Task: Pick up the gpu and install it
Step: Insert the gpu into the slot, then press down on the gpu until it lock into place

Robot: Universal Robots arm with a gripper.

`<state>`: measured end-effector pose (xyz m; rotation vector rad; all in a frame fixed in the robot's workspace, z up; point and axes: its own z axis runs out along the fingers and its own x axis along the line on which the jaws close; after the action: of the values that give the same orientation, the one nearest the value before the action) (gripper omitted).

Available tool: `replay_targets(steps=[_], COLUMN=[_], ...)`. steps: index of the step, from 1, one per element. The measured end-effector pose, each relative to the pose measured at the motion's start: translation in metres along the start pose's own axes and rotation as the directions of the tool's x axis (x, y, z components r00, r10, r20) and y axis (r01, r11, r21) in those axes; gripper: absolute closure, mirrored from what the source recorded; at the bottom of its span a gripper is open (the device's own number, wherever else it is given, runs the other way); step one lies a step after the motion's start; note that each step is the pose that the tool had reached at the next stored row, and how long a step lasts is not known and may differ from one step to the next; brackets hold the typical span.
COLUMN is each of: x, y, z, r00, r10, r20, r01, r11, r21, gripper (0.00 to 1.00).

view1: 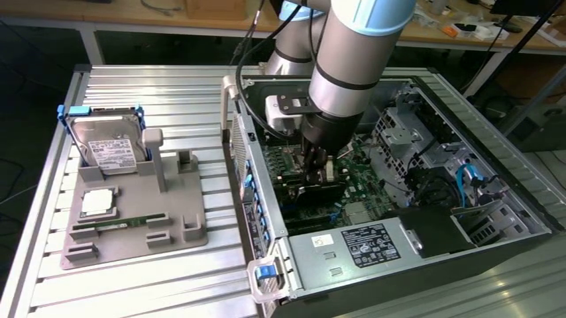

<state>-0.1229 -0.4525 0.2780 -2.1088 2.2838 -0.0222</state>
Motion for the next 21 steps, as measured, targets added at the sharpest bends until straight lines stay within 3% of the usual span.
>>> replay_targets(steps=[5, 12, 21], x=[0.0, 0.002, 0.002], y=[0.0001, 0.0188, 0.0195], z=[0.0, -0.0005, 0.0087], r00=[1.0, 1.0, 1.0], r10=[0.0, 0.0, 0.0], r20=[0.0, 0.0026, 0.0012], r01=[0.0, 0.0, 0.0], r11=[1.0, 1.0, 1.0], r21=[0.0, 0.0024, 0.0016], gripper=[0.89, 0.89, 0.89])
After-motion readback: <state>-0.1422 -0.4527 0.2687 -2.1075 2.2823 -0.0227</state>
